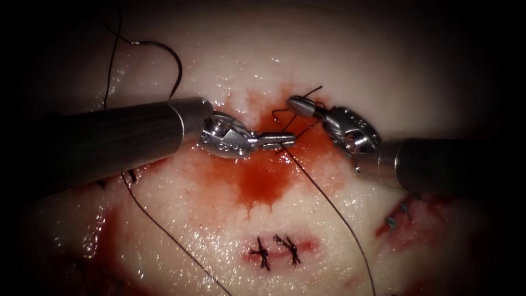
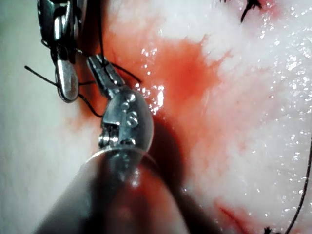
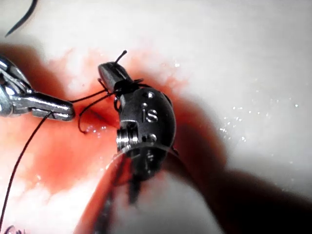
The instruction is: Wound Closure
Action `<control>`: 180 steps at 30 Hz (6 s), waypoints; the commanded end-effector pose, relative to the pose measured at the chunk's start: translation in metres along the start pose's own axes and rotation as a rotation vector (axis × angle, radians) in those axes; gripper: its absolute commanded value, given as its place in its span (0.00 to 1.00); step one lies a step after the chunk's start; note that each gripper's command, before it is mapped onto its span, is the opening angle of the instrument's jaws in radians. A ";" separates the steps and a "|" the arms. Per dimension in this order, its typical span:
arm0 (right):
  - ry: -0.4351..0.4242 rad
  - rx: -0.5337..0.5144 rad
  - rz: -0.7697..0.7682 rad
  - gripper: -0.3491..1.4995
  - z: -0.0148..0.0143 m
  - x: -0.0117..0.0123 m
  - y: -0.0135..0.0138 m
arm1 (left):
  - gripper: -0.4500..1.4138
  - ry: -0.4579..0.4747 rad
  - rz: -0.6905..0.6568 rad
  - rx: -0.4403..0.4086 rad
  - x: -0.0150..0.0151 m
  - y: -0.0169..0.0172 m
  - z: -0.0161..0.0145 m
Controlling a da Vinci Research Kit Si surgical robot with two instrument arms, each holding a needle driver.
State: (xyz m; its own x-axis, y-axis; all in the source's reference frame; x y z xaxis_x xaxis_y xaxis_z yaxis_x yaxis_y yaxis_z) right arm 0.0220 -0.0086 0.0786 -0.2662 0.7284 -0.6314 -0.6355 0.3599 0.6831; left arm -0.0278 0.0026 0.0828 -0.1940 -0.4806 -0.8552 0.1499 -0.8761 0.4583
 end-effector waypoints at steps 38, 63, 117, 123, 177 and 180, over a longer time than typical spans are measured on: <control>-0.169 -0.055 -0.908 0.00 -0.0009 -0.0071 -0.0070 | 0.00 -0.267 -0.277 0.193 -0.0158 -0.0183 -0.0055; -0.247 -0.001 -0.937 0.00 -0.0085 -0.0082 -0.0134 | 0.00 -0.352 -0.169 0.326 -0.0212 -0.0260 -0.0063; -0.323 0.031 -0.978 0.00 -0.0089 -0.0138 -0.0135 | 0.00 -0.489 -0.007 0.509 -0.0271 -0.0351 -0.0062; -0.306 0.035 -0.966 0.00 -0.0087 -0.0134 -0.0135 | 0.00 -0.485 -0.003 0.510 -0.0266 -0.0348 -0.0061; -0.278 0.714 -0.325 0.21 0.0082 -0.0009 -0.0031 | 0.00 0.449 -0.521 -0.142 0.0088 -0.0003 -0.0060; -0.241 0.793 -0.256 0.00 0.0090 -0.0007 -0.0038 | 0.00 0.435 -0.531 -0.138 0.0082 0.0003 -0.0052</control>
State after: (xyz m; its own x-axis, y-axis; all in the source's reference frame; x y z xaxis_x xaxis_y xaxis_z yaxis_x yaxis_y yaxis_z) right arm 0.0301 -0.0050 0.0794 0.0287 0.6430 -0.7653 0.0682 0.7626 0.6433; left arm -0.0239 -0.0014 0.0742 0.1236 0.0927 -0.9880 0.2694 -0.9614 -0.0565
